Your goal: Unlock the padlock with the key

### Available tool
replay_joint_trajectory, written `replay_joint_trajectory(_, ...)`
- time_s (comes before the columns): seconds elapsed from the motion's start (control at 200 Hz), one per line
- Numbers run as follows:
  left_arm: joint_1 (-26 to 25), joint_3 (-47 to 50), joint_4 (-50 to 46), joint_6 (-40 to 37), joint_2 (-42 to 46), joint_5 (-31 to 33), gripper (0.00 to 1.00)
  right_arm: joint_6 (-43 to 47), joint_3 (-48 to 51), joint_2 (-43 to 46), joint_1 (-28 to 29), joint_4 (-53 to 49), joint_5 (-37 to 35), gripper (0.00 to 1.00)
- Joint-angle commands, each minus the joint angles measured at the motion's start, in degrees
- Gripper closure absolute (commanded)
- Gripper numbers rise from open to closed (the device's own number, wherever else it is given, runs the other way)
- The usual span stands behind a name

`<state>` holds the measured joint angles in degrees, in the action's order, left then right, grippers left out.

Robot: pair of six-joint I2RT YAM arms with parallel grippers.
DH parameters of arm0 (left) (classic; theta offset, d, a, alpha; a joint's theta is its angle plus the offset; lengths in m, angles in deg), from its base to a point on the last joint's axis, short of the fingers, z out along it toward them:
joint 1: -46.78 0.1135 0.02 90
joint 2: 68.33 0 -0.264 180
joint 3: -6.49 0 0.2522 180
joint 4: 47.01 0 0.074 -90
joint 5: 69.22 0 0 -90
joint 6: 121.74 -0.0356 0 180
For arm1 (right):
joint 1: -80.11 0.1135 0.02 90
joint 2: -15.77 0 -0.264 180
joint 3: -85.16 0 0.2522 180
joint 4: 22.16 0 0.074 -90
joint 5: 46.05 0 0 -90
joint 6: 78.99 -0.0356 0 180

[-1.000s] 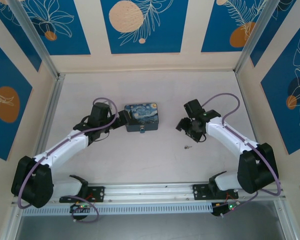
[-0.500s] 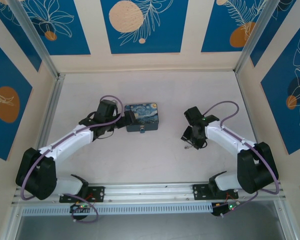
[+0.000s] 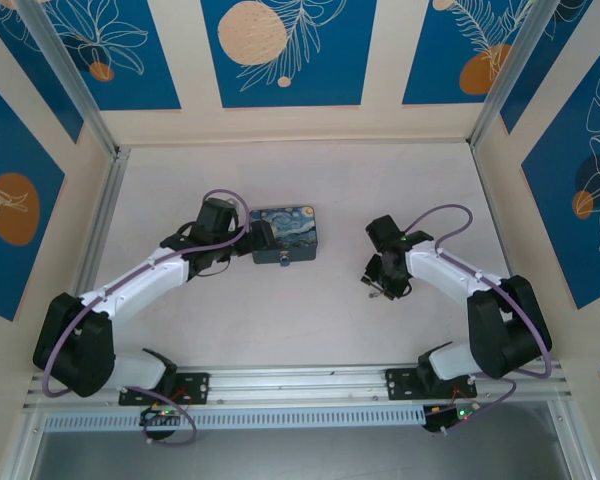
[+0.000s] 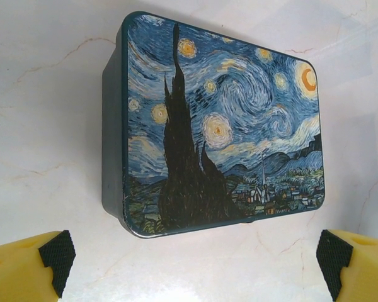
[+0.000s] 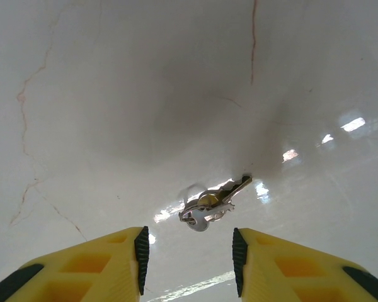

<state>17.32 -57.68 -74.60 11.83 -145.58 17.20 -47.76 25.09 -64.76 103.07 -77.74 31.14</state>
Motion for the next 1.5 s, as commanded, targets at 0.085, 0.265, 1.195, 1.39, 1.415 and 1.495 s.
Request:
replay_joint_trajectory(0.085, -0.7, -1.7, -1.0, -0.2, 0.0, -0.6, 0.0, -2.2, 1.0, 0.1, 0.4, -1.8, 0.7, 0.52)
replay_joint_trajectory(0.265, -0.7, -1.7, -0.9, -0.1, -0.2, -0.6, 0.0, -2.8, 1.9, 0.5, 0.3, -1.3, 0.7, 0.5)
replay_joint_trajectory(1.195, -1.0, -2.8, -1.0, -0.2, -1.3, -0.6, 0.0, -1.5, 1.8, -4.6, 0.4, 2.7, 1.2, 0.66)
replay_joint_trajectory(1.39, -1.1, -2.3, -0.9, -0.2, -1.1, -0.6, 0.0, -1.2, 2.9, -4.0, 0.6, 2.9, 1.2, 0.85)
replay_joint_trajectory(1.415, -1.1, -2.3, -0.9, -0.2, -1.0, -0.6, 0.0, -1.1, 3.0, -3.8, 0.6, 2.8, 1.2, 0.9)
replay_joint_trajectory(1.495, -1.1, -2.1, -0.9, -0.2, -0.7, -0.5, 0.0, -0.7, 3.2, -3.3, 0.7, 2.8, 1.4, 1.0)
